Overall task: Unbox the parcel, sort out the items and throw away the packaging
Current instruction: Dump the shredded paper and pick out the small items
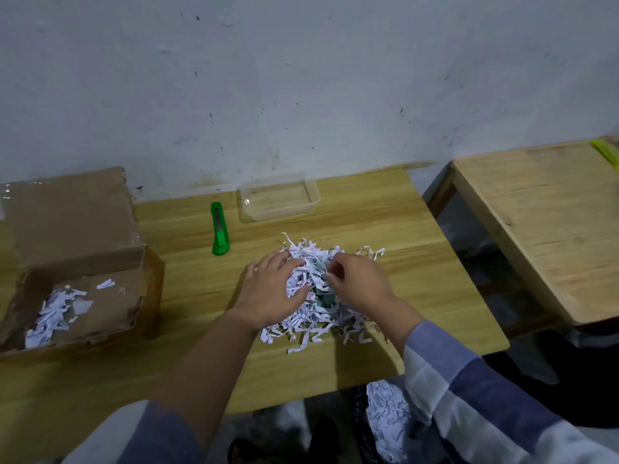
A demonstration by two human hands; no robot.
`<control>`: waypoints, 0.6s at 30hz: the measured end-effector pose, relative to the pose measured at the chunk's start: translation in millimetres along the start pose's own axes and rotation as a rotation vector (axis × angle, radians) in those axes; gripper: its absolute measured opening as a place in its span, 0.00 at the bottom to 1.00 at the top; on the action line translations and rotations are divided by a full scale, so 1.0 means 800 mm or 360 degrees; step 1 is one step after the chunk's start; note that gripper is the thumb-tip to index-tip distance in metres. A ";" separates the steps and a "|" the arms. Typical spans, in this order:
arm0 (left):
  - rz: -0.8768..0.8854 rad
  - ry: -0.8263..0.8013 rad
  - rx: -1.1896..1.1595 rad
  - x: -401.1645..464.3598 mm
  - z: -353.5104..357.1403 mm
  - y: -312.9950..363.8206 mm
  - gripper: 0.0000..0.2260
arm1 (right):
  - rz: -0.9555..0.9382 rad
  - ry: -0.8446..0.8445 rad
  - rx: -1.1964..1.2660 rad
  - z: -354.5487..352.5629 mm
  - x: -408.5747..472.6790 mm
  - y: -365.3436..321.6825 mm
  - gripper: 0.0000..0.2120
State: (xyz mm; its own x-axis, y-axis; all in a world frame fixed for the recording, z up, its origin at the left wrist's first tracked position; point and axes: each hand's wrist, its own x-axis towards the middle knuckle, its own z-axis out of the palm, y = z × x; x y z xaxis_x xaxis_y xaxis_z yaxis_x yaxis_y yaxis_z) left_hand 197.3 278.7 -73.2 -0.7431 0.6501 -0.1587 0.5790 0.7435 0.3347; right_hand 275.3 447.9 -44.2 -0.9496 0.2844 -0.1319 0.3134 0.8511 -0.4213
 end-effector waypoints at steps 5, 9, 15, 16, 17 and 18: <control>0.0010 -0.0048 -0.0051 -0.008 0.003 -0.002 0.29 | 0.0156 -0.0024 -0.0263 0.001 0.003 0.000 0.19; -0.0008 -0.0094 -0.0060 -0.007 0.002 -0.001 0.32 | 0.0193 -0.0172 -0.0327 0.003 0.006 -0.011 0.21; 0.0005 -0.0126 -0.0071 -0.011 0.004 -0.001 0.33 | 0.0491 -0.0100 -0.0224 0.008 0.009 -0.020 0.25; 0.0007 -0.0130 -0.0060 -0.012 0.004 -0.001 0.32 | 0.0482 -0.0127 -0.0224 0.008 0.009 -0.020 0.22; 0.0006 -0.0139 -0.0048 -0.013 0.004 -0.001 0.31 | 0.0475 -0.0168 -0.0208 0.007 0.009 -0.020 0.20; 0.0002 -0.0150 -0.0041 -0.013 0.004 -0.001 0.31 | 0.0475 -0.0211 -0.0180 0.006 0.009 -0.019 0.19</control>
State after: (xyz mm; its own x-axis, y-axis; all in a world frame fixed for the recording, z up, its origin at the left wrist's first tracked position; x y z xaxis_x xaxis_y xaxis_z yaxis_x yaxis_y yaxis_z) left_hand 206.0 271.6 -75.0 -0.7070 0.6636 -0.2444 0.5700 0.7393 0.3584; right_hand 263.7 434.7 -42.5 -0.8064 0.4744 -0.3531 0.5691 0.7848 -0.2452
